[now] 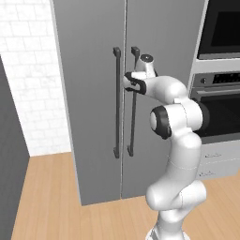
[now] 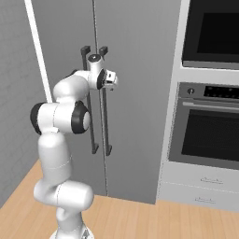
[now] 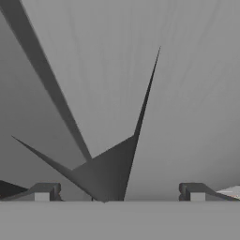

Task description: Grab a lemon wedge from the fridge and one ice cube from the ice bowl, and put them in the glass of lemonade.

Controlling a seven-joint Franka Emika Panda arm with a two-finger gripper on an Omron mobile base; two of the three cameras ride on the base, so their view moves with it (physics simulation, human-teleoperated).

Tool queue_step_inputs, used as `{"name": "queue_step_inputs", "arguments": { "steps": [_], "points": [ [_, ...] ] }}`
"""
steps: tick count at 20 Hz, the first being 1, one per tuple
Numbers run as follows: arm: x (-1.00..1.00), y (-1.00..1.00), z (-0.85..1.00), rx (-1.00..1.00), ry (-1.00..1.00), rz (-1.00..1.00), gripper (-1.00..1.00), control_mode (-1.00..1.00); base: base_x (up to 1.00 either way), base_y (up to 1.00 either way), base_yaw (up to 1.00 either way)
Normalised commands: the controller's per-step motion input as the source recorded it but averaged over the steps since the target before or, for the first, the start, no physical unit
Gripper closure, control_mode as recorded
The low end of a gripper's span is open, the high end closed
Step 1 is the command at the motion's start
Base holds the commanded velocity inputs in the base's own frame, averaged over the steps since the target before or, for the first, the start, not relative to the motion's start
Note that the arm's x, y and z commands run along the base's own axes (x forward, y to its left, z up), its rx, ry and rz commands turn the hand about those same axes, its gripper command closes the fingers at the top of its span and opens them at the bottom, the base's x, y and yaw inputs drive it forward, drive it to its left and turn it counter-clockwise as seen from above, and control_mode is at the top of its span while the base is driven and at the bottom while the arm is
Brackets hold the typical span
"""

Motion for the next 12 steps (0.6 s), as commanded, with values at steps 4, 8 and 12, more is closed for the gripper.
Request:
{"name": "queue_step_inputs", "arguments": {
  "steps": [4,8,12],
  "points": [
    [0.30,0.03,-0.29,0.00,-0.03,0.00,-1.00,-1.00,0.00,0.00,0.00],
    [0.35,0.06,-0.27,0.00,-0.04,0.00,-1.00,-1.00,0.00,0.00,0.00],
    [0.26,0.07,-0.36,0.00,-0.10,0.00,-1.00,-1.00,0.00,0.00,0.00]
  ]
}}
